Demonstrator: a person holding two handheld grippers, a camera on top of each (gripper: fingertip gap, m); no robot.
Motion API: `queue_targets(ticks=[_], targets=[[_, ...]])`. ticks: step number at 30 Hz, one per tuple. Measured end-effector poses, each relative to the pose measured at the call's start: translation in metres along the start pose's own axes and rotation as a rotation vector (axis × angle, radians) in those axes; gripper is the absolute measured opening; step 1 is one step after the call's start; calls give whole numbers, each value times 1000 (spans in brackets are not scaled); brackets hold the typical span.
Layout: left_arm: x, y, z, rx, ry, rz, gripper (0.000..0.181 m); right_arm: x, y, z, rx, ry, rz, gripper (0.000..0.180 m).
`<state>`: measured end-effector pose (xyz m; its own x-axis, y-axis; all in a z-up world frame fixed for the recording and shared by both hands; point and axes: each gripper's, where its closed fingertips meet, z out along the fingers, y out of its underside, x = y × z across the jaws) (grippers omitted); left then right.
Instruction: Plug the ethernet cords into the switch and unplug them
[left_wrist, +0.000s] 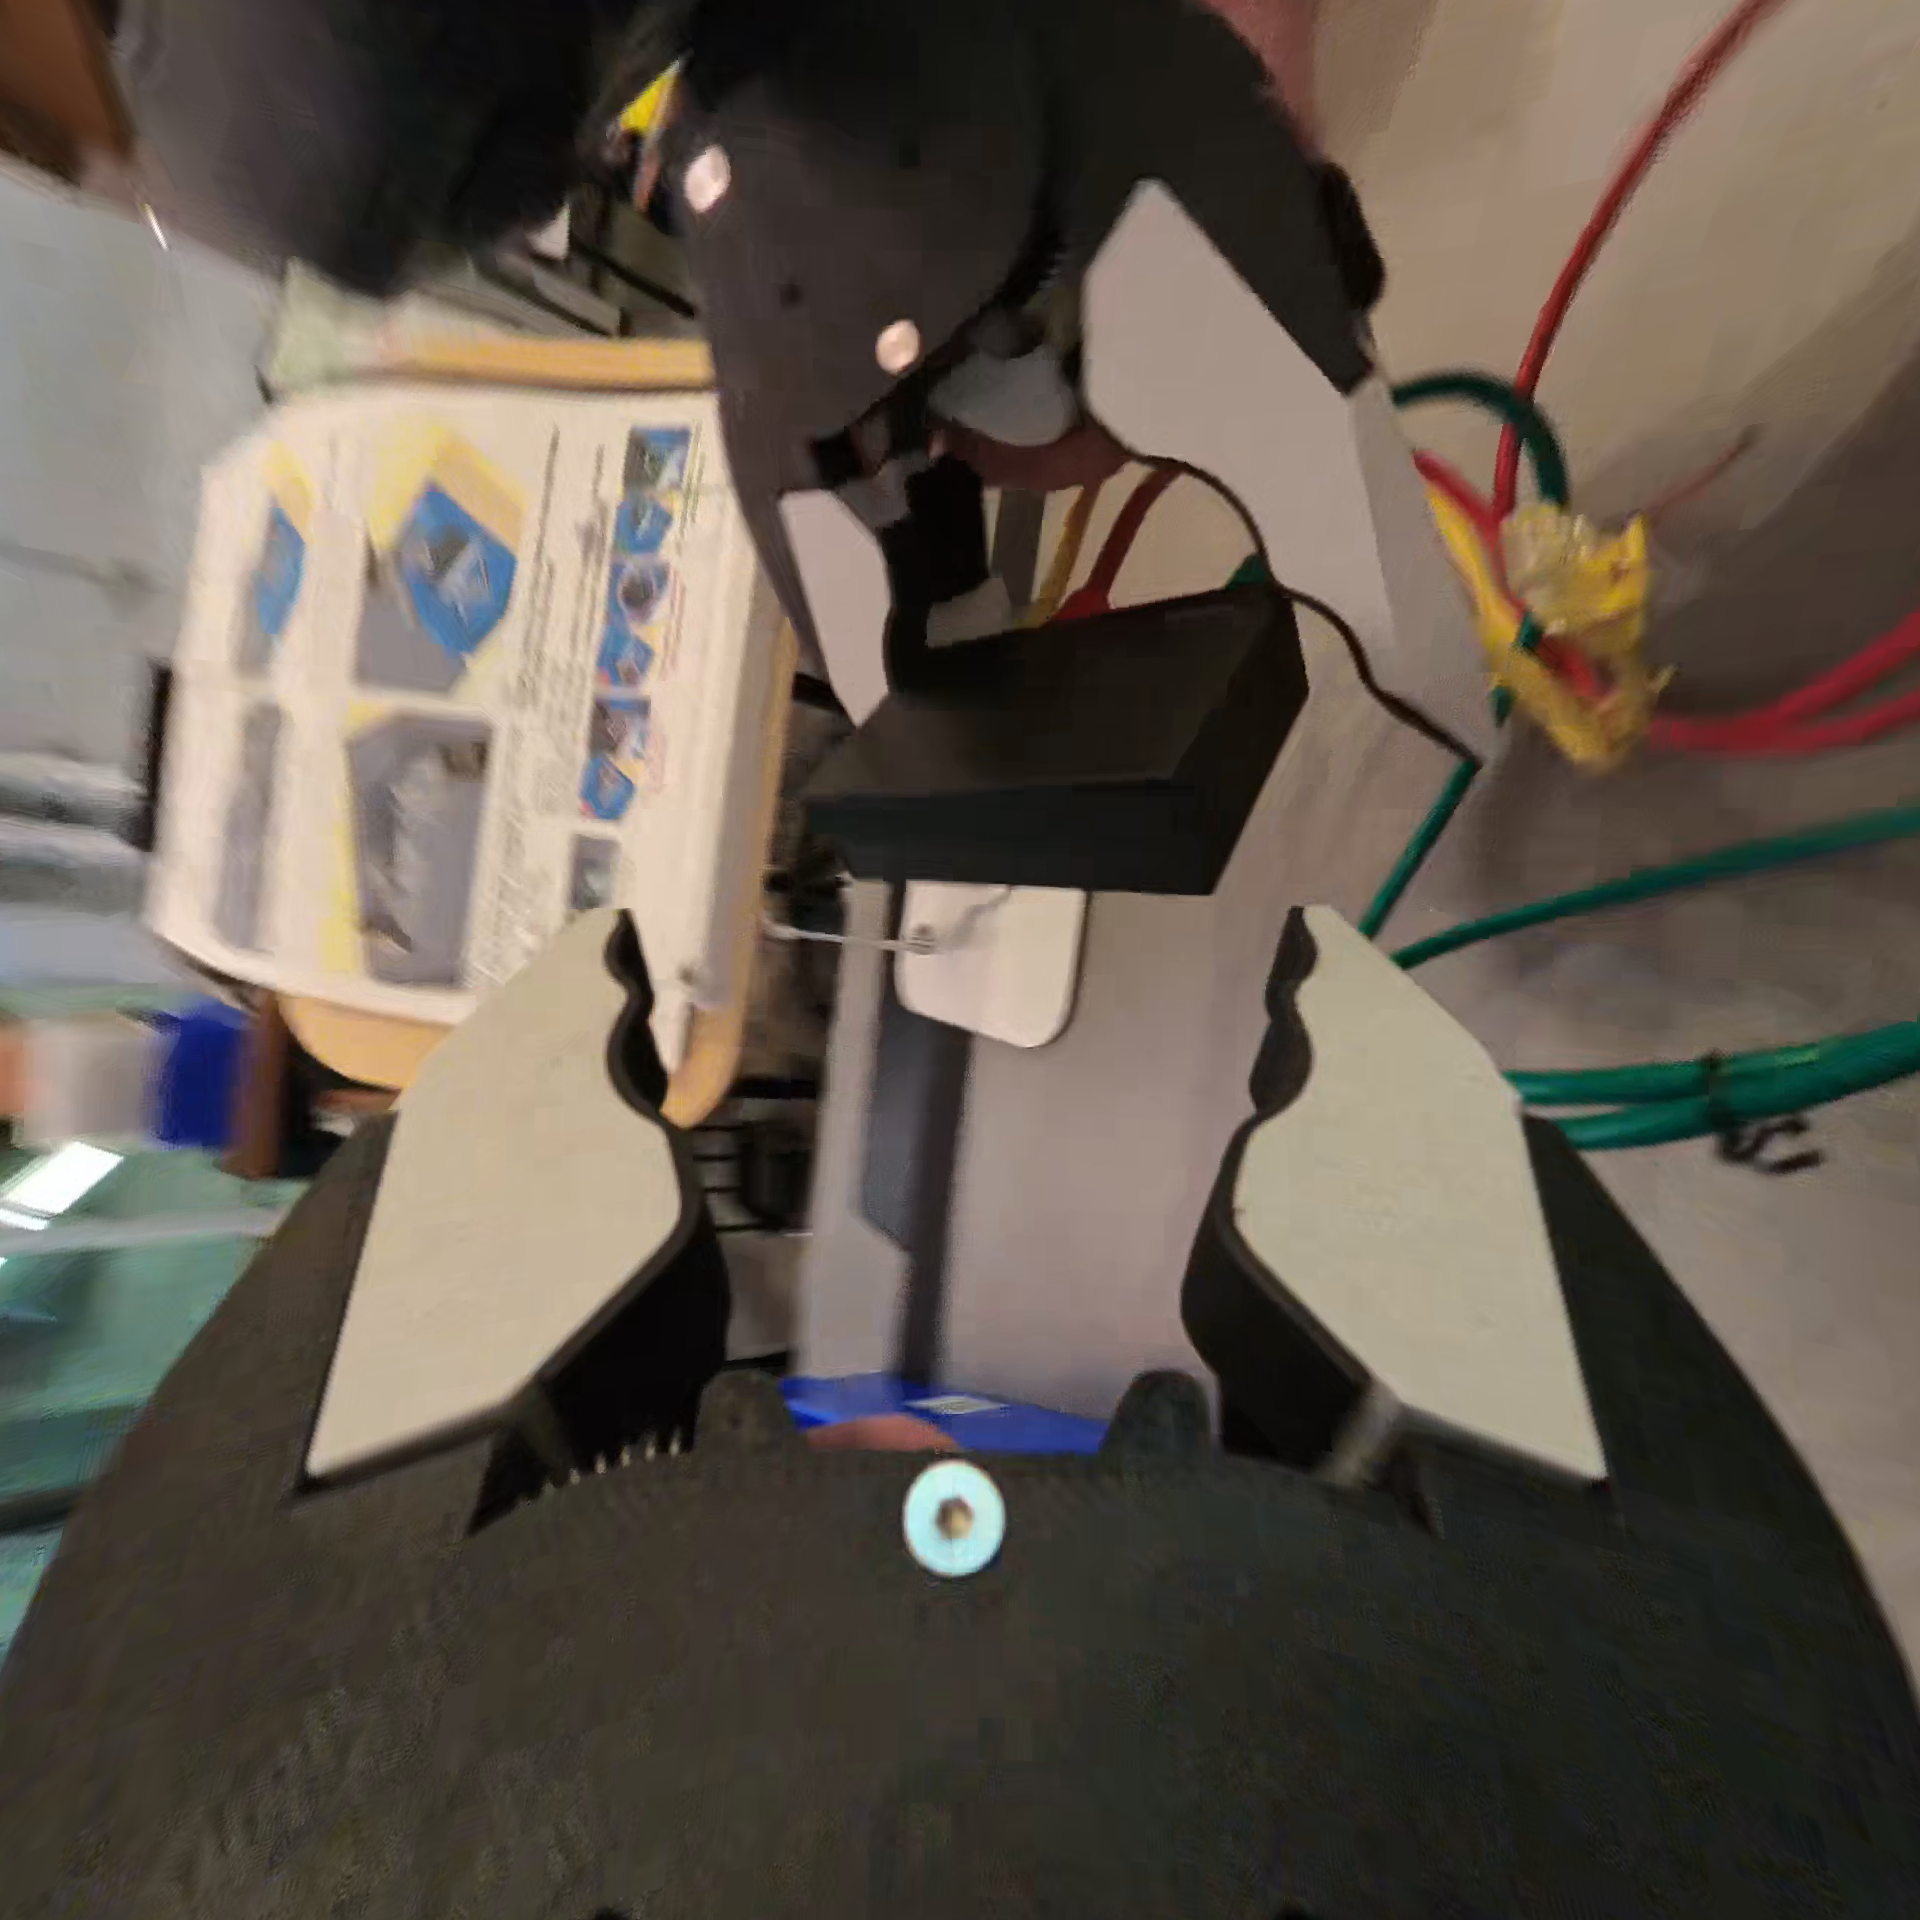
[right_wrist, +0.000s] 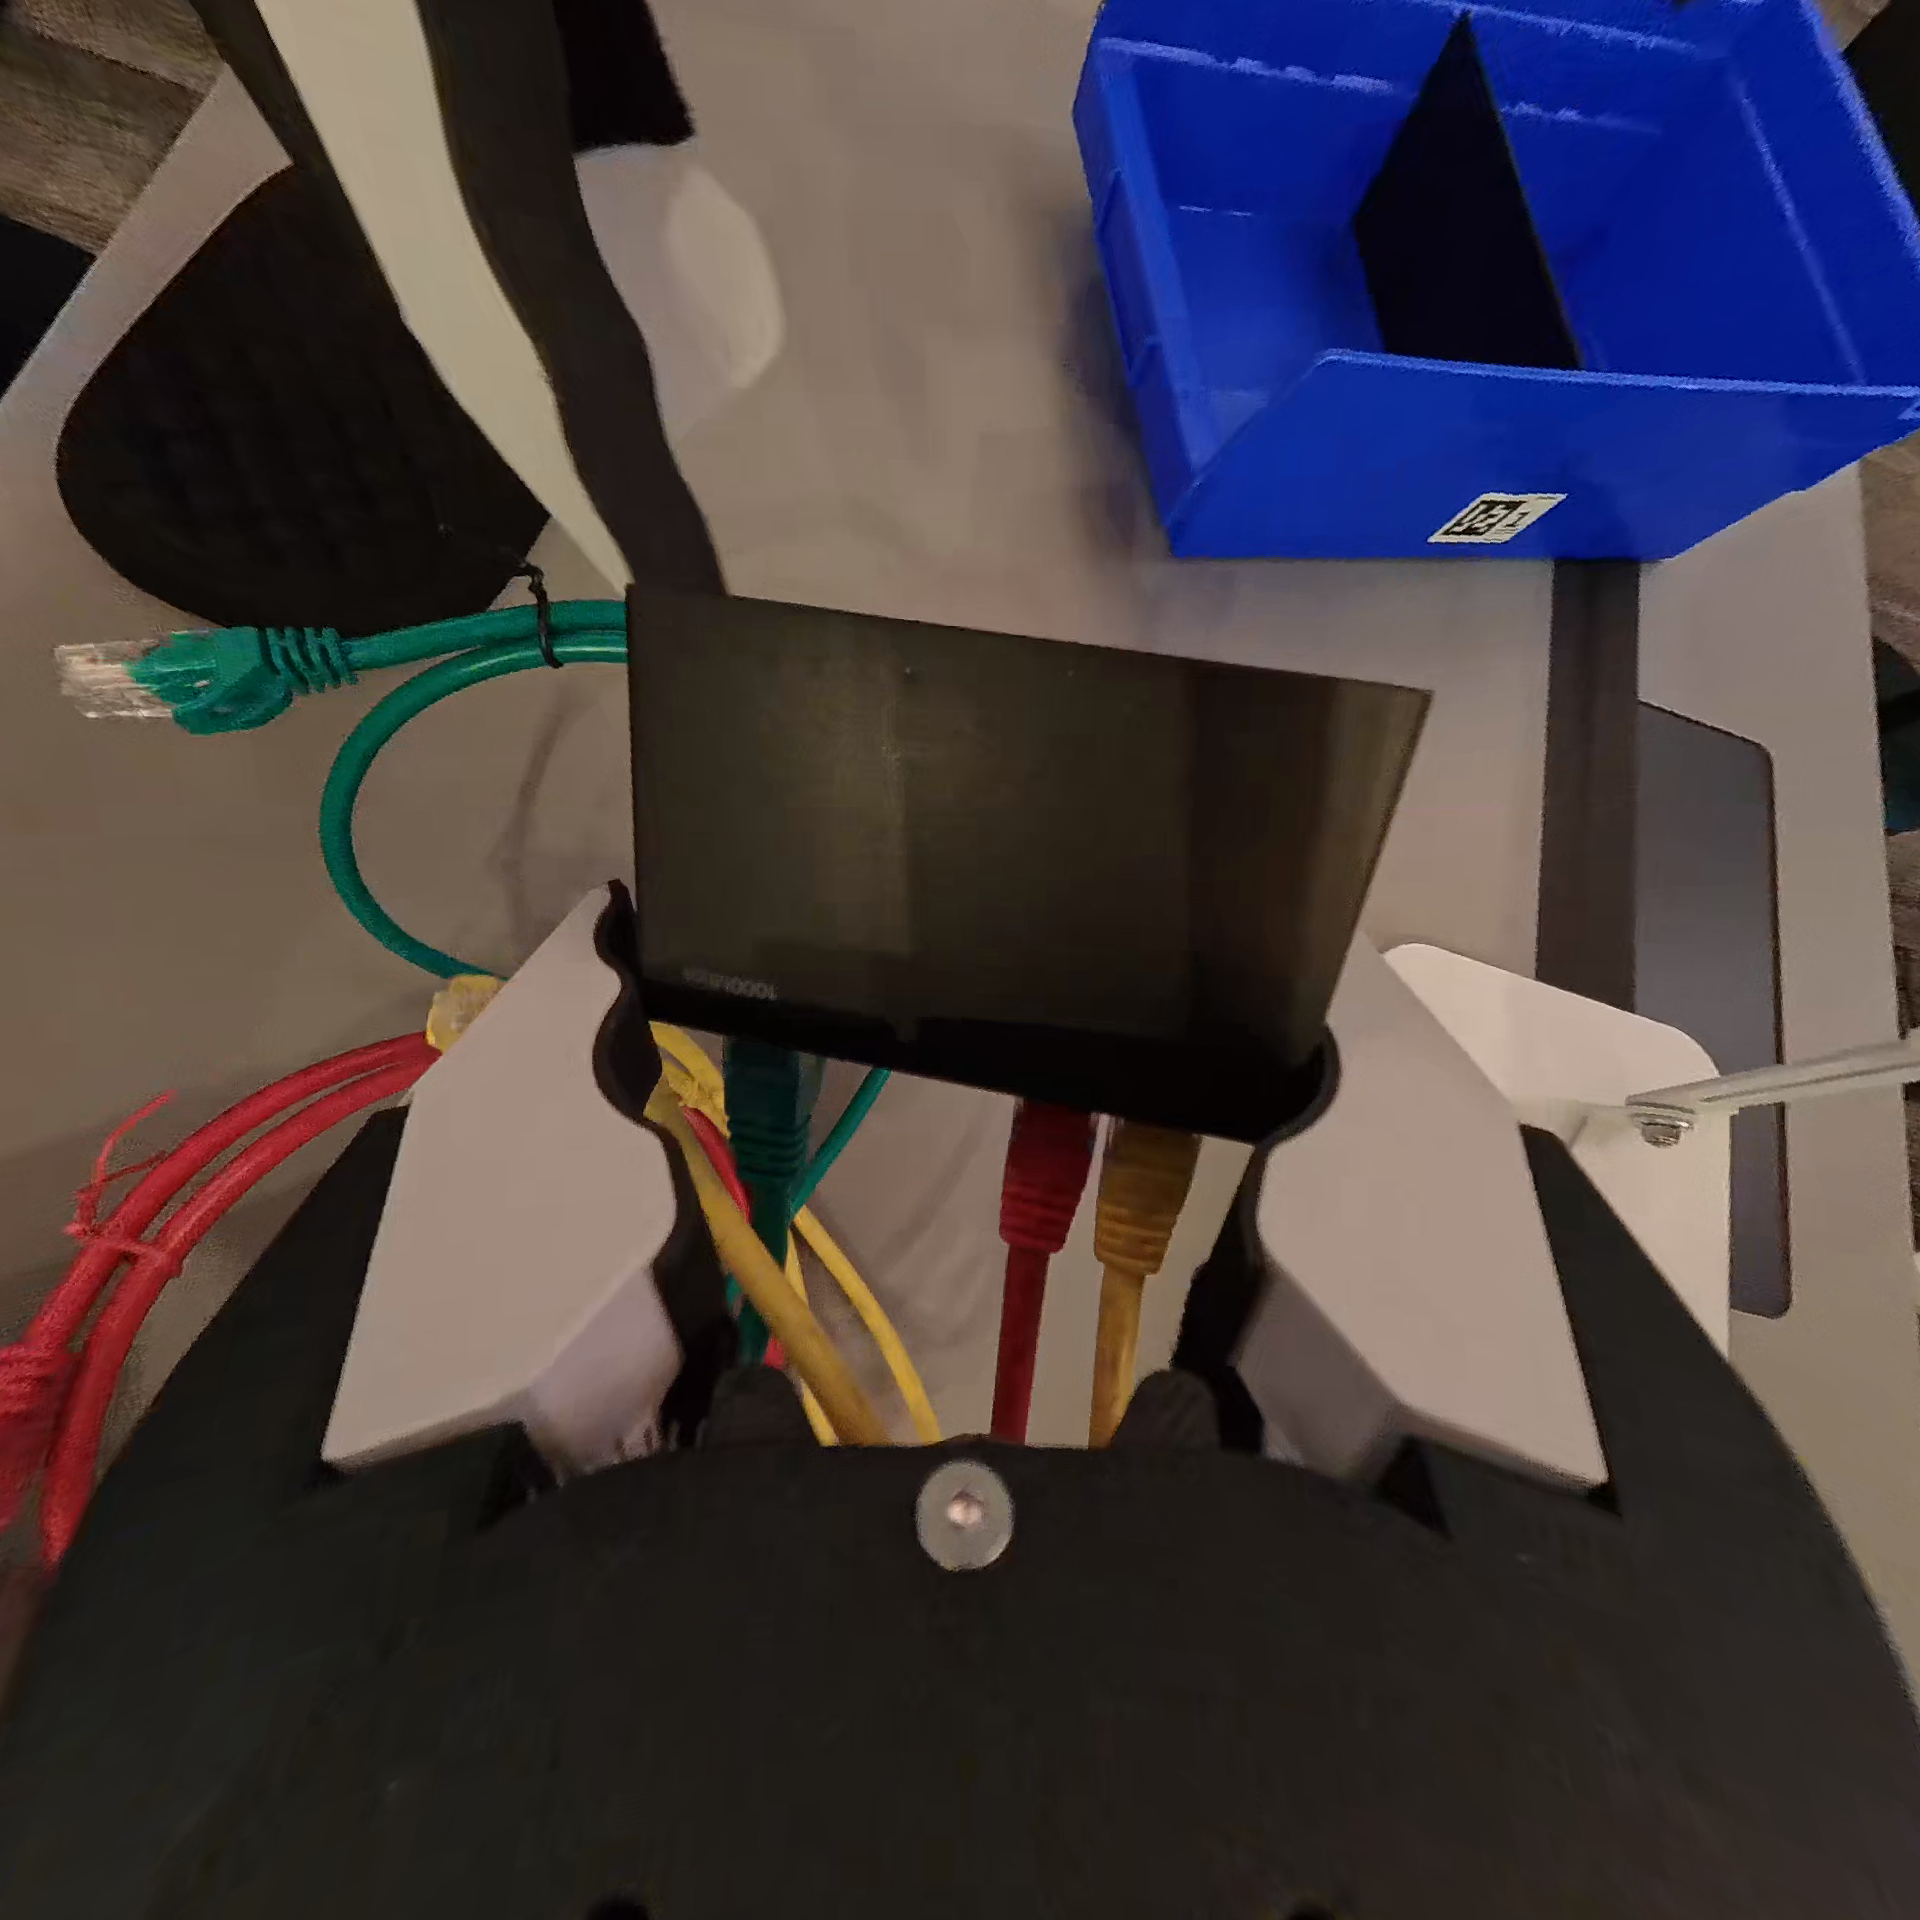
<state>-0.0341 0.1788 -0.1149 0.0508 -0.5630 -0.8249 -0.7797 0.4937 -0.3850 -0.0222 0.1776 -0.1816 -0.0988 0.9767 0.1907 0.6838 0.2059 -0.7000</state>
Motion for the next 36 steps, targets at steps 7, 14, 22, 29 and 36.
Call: queue_targets(ticks=[7, 14, 22, 29, 36], targets=[[19, -9, 22, -61, 49, 452, 51, -4, 2, 2, 11, -40, 18, 120], [20, -5, 36, -66, -18, 672, 56, -12, 7, 1, 22, -112, 52, 120], [16, -15, 44, -46, -192, 777, 31, -14, 9, 2, -9, -127, 69, 120], [-3, -3, 45, -79, -238, 596, 31, 16, 1, -23, 25, 75, 55, 122], [-39, -7, 42, -28, -256, 343, 31, 32, -39, -104, 228, 327, -59, 67]])
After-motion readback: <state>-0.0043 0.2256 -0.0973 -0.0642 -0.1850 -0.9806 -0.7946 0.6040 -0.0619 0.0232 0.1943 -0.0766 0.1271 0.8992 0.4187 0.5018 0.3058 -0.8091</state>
